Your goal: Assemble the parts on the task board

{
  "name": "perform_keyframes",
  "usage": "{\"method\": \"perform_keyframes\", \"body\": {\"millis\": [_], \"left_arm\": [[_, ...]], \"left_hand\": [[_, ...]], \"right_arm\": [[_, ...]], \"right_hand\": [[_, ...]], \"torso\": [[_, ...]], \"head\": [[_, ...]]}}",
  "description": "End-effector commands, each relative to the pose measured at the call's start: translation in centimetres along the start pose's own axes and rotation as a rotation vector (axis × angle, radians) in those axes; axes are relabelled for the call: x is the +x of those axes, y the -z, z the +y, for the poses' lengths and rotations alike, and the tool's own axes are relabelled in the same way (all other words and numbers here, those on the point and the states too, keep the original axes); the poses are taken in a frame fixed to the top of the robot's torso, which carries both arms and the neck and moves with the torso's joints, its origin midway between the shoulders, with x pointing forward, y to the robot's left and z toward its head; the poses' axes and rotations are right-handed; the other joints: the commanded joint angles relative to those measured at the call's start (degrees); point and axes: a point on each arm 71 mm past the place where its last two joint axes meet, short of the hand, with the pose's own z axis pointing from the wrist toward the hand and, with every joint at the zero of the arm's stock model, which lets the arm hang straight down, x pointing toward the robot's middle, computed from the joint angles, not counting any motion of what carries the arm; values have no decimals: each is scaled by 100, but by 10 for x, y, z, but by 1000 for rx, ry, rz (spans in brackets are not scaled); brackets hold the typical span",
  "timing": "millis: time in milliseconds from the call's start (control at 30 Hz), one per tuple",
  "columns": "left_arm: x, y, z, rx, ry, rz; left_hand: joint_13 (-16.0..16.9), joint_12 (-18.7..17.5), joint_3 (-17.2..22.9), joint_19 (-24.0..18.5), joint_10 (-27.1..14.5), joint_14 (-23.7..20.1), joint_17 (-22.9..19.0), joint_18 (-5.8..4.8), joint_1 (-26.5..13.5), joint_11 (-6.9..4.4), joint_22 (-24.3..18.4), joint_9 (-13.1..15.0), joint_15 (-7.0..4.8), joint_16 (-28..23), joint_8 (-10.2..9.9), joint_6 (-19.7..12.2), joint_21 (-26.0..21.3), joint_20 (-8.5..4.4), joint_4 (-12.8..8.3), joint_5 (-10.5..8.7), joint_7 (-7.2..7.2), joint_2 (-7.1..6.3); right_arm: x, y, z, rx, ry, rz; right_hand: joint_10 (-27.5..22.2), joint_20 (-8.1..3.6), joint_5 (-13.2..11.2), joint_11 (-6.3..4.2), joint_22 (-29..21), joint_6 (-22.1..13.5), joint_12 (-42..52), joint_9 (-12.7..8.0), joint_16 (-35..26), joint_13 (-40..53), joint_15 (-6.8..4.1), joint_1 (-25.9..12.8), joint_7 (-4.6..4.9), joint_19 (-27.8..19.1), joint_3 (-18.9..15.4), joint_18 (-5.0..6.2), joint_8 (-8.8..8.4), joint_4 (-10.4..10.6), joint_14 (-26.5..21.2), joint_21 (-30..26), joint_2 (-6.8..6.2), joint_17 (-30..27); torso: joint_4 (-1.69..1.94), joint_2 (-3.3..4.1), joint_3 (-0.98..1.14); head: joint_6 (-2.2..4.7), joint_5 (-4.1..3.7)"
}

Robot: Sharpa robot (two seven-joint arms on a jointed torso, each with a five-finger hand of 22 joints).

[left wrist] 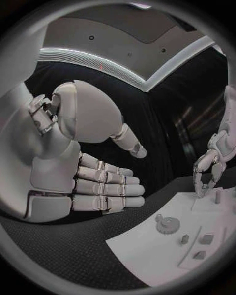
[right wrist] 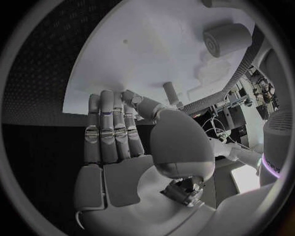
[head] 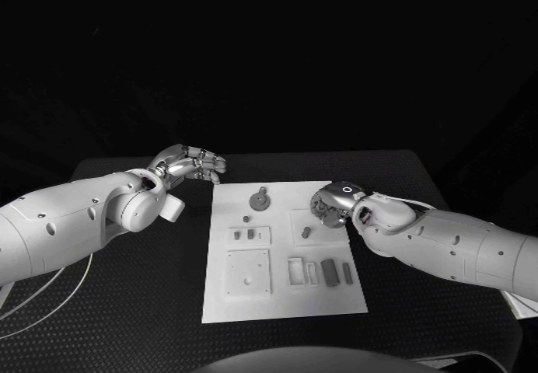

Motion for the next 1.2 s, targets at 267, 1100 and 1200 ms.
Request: {"method": "perform_keyframes", "body": {"millis": [267,1100,1200], "left_arm": [[-1,-1,-1,9,7,3],[-5,1,0,0,6,-8],[-6,1,0,0,7,-13]], "left_hand": [[-7,28,-22,38,-27,57,13,81,16,-16,-10,-8,1,-36,25,-18,-35,13,-2,-29,28,34],[-12,26,-28,43,-29,62,29,77,11,-15,-14,-11,0,-49,24,-23,-41,11,0,-29,30,24],[-12,26,-28,44,-29,62,31,77,11,-15,-15,-12,0,-51,24,-23,-42,10,1,-29,30,23]], "right_arm": [[-11,0,0,-1,2,-23],[-49,10,50,-140,-63,-86],[-52,10,68,-186,-77,-87]], "right_hand": [[44,-2,3,-7,9,39,34,-4,21,20,-24,45,17,56,10,35,20,0,21,33,-22,12],[56,-7,3,-12,16,46,34,7,26,25,-30,41,14,75,9,35,22,3,36,35,-34,19],[57,-8,3,-12,17,47,34,8,26,25,-30,40,14,77,9,35,22,4,37,35,-35,20]], "torso": [[1,3,1],[-5,-9,-2],[-7,-2,-4]], "head": [[-10,3],[1,130],[-6,179]]}}
